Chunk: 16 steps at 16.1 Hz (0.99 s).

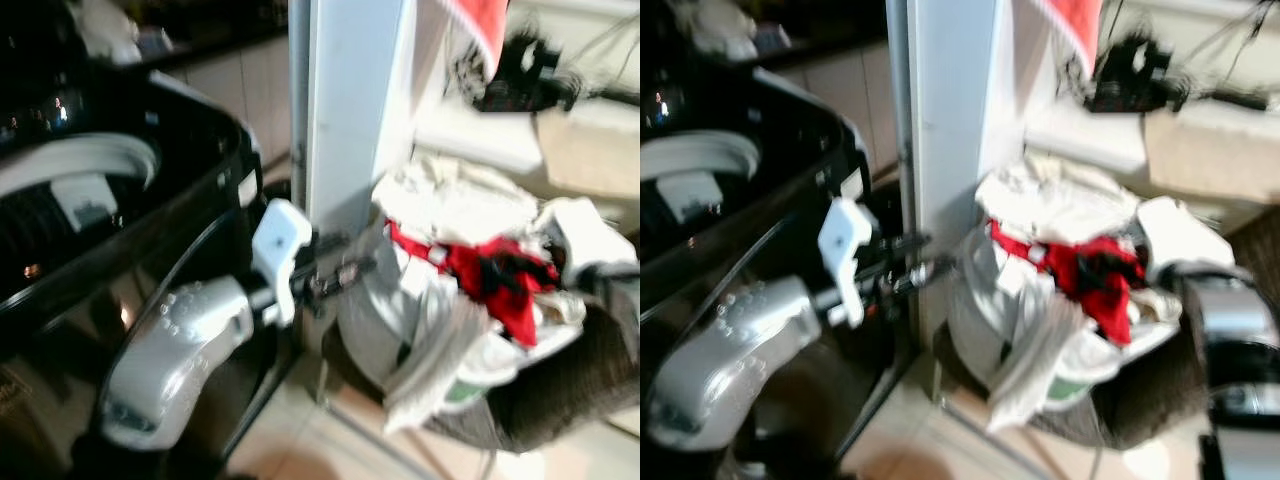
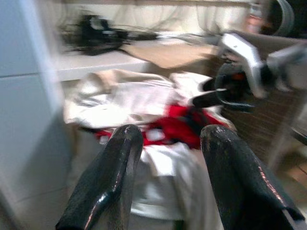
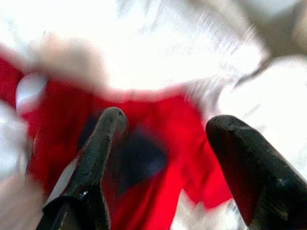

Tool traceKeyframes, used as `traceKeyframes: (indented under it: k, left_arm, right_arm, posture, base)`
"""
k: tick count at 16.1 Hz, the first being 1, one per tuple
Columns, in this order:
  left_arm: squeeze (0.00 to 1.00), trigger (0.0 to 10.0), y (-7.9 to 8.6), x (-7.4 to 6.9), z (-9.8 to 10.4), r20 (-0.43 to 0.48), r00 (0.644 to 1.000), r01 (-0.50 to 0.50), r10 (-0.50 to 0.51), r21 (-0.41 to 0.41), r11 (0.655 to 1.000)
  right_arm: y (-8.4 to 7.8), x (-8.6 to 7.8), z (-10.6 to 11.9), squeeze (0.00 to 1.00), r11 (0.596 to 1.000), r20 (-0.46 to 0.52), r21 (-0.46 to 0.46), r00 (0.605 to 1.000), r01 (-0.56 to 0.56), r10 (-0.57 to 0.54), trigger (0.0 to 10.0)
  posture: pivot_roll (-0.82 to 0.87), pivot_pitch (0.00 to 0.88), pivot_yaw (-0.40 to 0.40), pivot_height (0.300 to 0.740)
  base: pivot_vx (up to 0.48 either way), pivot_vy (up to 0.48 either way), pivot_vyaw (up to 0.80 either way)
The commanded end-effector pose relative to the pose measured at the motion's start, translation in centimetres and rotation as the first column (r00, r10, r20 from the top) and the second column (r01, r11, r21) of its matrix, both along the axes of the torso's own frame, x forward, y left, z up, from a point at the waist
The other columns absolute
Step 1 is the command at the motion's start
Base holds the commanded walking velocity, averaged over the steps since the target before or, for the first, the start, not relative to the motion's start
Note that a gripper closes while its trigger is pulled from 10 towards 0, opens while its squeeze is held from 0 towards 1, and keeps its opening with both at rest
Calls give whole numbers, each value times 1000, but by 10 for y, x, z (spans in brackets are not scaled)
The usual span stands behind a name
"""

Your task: Clothes washing

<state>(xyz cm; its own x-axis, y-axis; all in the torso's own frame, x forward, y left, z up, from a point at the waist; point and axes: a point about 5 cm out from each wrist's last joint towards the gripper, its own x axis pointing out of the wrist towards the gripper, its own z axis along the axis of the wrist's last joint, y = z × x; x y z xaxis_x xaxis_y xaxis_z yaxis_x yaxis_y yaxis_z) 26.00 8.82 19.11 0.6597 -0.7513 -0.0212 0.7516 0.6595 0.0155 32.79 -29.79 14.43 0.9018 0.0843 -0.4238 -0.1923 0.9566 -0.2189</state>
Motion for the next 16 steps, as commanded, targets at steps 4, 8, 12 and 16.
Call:
traceKeyframes:
  k: [4,8,12,16]
  left_arm:
    - [0,10000,27,3,-7,34,950,-308,309,-28,951]
    - [0,10000,24,-3,-22,18,938,-347,347,-5,938]
    - [0,10000,21,-5,-25,30,943,-333,332,11,943]
    - [0,10000,17,-3,-23,53,948,-316,314,17,949]
  right_arm:
    - [49,-22,31,0,999,333,49,942,16,-31,10000]
    - [76,-46,13,0,998,310,34,950,-48,35,10000]
    - [76,-49,15,0,999,303,40,953,-32,18,10000]
    - [75,-53,16,0,999,295,11,955,-42,37,10000]
  posture:
    - [8,0,-69,740]
    - [-2,0,-83,740]
    - [-11,0,-81,740]
    - [-18,0,-69,740]
  base:
    - [0,0,0]
    - [289,0,0]
    - [337,0,0]
    - [340,0,111]
